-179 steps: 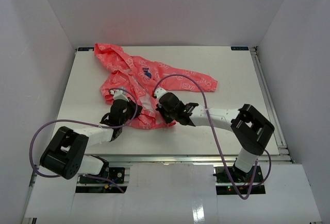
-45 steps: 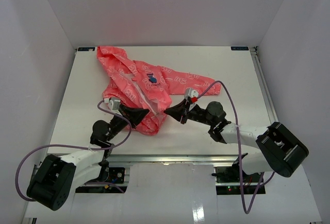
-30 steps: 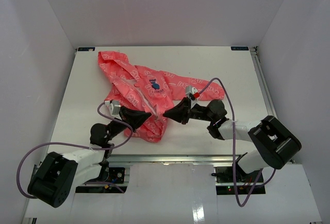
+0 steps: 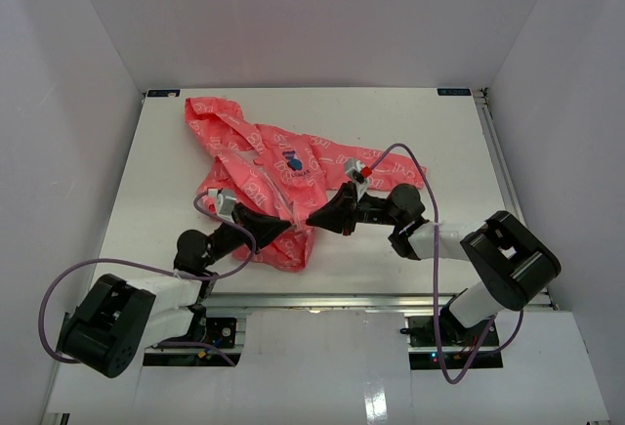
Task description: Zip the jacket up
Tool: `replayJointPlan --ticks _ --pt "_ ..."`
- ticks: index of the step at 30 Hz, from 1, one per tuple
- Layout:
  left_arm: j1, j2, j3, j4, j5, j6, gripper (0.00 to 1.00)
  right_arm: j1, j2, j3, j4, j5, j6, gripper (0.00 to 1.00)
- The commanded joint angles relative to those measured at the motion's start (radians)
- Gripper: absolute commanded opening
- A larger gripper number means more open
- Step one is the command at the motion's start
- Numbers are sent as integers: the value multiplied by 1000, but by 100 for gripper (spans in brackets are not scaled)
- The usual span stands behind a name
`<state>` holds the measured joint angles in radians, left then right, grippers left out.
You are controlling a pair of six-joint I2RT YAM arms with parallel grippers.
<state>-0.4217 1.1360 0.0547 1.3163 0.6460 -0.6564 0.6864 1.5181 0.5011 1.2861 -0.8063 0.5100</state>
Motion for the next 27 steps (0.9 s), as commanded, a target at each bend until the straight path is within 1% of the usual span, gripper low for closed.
replayJointPlan --ticks 1,6,13,27 --pt "1 -67 -52 482 14 -15 0 -10 -2 12 257 -31 33 8" --pt "1 -115 -52 482 0 -24 0 -10 5 -4 320 -54 57 8" --pt "1 -142 -70 482 9 -32 0 -10 16 8 358 -71 79 8" --pt "1 -119 -79 503 43 -23 0 -25 21 18 423 -83 136 8"
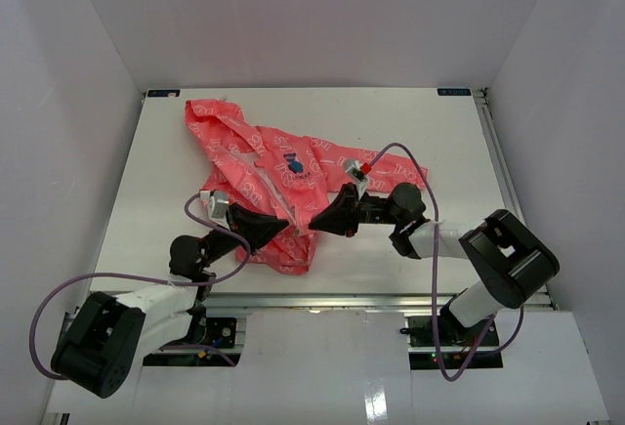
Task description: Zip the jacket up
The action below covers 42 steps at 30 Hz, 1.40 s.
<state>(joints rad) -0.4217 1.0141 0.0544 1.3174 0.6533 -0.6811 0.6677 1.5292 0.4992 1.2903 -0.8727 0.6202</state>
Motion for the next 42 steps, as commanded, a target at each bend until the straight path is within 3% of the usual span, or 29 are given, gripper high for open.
replayJointPlan --ticks 1,15,42 --pt "1 5 -78 503 45 1 0 -7 10 23 421 -17 28 8" --pt "1 19 -59 503 98 -26 0 -14 8 45 444 -23 58 8" --pt "1 27 -59 502 33 -63 0 -17 -42 26 504 -22 71 8"
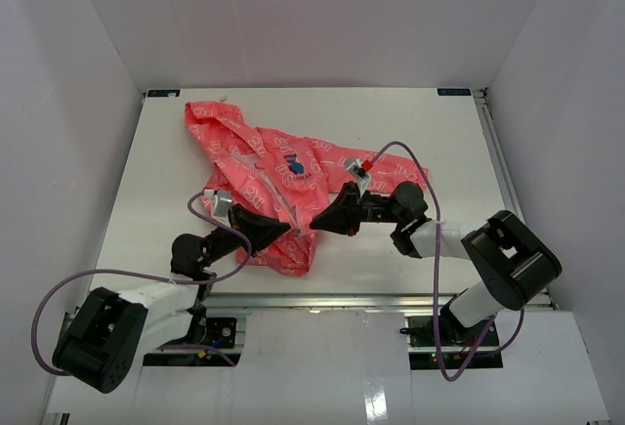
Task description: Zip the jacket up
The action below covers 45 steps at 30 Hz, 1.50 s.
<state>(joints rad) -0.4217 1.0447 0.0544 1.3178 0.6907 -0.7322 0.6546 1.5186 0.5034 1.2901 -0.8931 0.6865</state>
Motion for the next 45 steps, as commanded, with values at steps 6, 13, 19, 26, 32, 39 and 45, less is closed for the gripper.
replayJointPlan --ticks 6,13,19,26,32,39,45 --pt "1 2 -37 501 4 -25 0 -4 -16 30 515 2 8 8" --pt "1 5 -37 503 1 -31 0 -6 -9 39 541 4 20 8" --pt "1 7 -25 502 7 -55 0 -6 1 48 546 8 25 8" --pt "0 9 -23 503 9 -68 0 -5 21 63 569 11 42 8" --pt "1 3 -25 503 -3 -74 0 -5 30 66 576 7 41 8" --pt "1 12 -20 501 -49 -118 0 -5 10 51 598 -1 53 8" --pt "1 31 -13 502 -51 -137 0 -4 2 59 598 1 51 8"
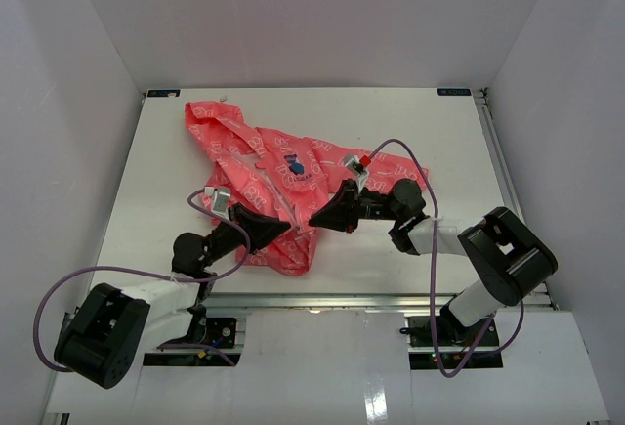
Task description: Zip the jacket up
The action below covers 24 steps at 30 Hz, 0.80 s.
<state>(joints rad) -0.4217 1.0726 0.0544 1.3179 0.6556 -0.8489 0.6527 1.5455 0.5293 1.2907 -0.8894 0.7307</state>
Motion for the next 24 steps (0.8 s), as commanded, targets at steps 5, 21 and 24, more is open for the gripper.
replayJointPlan --ticks 5,21,24 --pt "1 -3 -11 501 -12 -38 0 -2 -23 36 598 18 -5 8" --pt "0 18 -8 501 -4 -16 0 19 -13 78 598 61 9 8" --pt "0 21 -11 502 -5 -2 0 24 -18 84 598 52 19 8"
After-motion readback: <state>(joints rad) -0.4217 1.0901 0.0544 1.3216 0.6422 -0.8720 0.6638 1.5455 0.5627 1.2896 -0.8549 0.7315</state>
